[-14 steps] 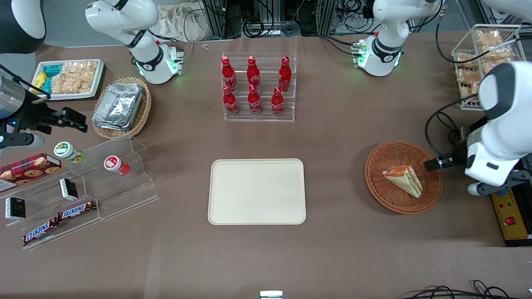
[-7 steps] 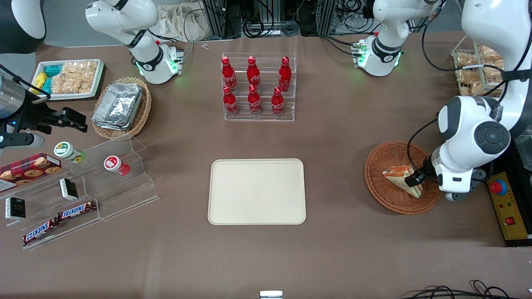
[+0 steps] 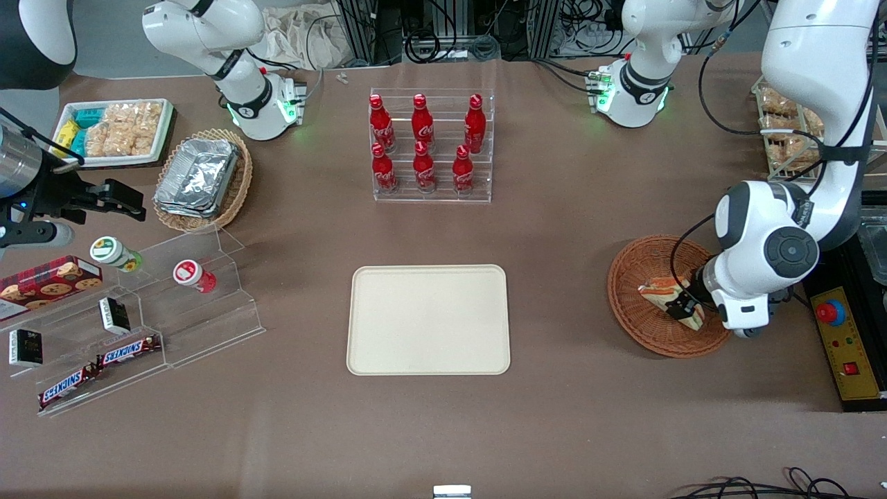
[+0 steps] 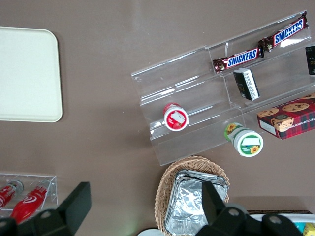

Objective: Place sandwich from basket to tray
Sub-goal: 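Close the left gripper on the wrapped sandwich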

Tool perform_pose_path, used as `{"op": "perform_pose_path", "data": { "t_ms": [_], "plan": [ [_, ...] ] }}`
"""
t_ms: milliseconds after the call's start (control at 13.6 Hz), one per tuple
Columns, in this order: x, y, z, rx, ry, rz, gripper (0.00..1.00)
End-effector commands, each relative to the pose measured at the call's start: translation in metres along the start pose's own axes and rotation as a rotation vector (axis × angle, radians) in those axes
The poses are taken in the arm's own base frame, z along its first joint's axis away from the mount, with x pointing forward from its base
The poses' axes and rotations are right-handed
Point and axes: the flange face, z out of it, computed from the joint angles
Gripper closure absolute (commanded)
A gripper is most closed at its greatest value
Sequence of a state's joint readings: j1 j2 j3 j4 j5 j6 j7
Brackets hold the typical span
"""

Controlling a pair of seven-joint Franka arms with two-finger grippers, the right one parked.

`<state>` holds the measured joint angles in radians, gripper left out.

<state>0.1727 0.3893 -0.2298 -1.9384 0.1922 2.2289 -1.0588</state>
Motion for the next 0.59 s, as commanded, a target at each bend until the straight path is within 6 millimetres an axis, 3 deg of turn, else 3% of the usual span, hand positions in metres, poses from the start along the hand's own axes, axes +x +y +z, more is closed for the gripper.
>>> {"op": "perform_pose_path", "data": {
  "t_ms": [0,147,294,368,441,515],
  "plan": [
    [0.001,-0.011,0.019,0.005,0.011,-0.044,0.0],
    [-0.002,-0.019,0.035,-0.018,0.019,-0.052,0.0],
    [-0.002,-0.017,0.037,-0.034,0.025,-0.056,0.02],
    [-0.001,-0.014,0.038,-0.036,0.024,-0.055,0.28],
    [0.001,-0.012,0.035,-0.042,0.029,-0.055,0.64],
    [0.001,-0.012,0.033,-0.042,0.031,-0.052,0.89]
  ]
}}
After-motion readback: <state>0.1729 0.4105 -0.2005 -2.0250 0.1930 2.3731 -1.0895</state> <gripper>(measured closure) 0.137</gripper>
